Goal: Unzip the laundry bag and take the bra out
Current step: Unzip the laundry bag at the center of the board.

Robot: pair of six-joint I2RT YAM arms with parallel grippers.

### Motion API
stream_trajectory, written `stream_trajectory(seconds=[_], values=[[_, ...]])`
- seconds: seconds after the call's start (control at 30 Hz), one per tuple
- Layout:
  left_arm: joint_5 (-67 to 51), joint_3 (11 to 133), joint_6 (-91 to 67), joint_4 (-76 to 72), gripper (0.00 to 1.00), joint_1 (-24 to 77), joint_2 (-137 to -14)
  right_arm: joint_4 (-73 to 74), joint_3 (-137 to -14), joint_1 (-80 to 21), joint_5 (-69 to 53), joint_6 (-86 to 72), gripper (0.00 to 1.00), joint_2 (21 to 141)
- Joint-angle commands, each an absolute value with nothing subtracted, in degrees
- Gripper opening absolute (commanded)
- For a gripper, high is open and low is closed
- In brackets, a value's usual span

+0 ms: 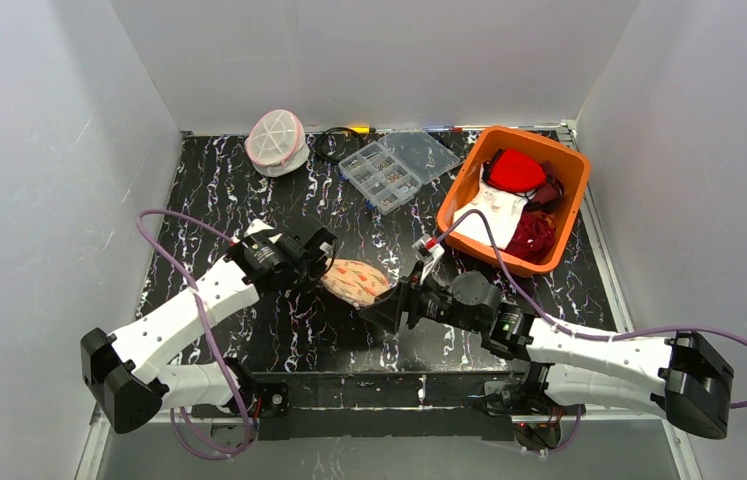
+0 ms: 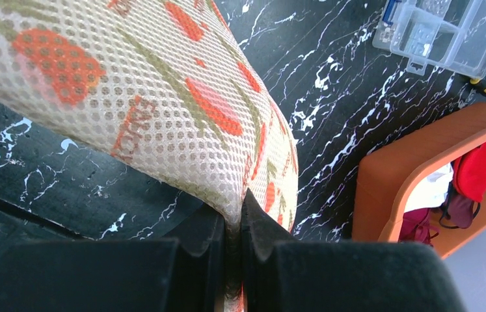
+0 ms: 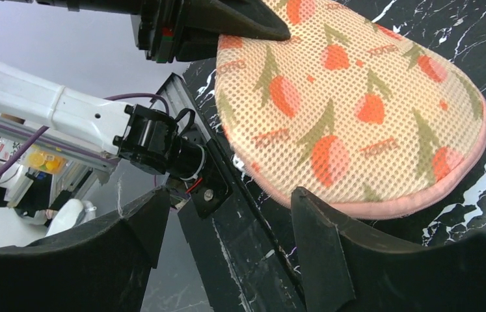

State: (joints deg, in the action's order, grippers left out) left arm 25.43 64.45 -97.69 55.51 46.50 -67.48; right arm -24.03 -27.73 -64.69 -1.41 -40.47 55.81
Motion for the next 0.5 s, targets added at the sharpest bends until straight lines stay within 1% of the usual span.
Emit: stream_trajectory(seconds=[0.0,0.13,0.27,0.47], values=[[31.26,67.07,-99.21,58.36,0.0,46.36,-64.85,-24.59,-30.62,-65.78,-0.34,-38.92,0.77,53.52],[32.89,67.44,-99.68,59.68,0.0,46.38,-64.14,-23.74,-31.13,-66.28,-0.29,-38.76,0.78,52.9],[33.04,67.24,-100.54,59.86,0.0,46.37,-63.72,-23.75,-31.97,-67.65,-0.46,-38.58,0.78,54.76],[30.26,67.64,-100.89,59.62,0.0,46.41,-63.82,-25.32,-32.72,-67.94,4.32,-40.35,0.71,59.13]])
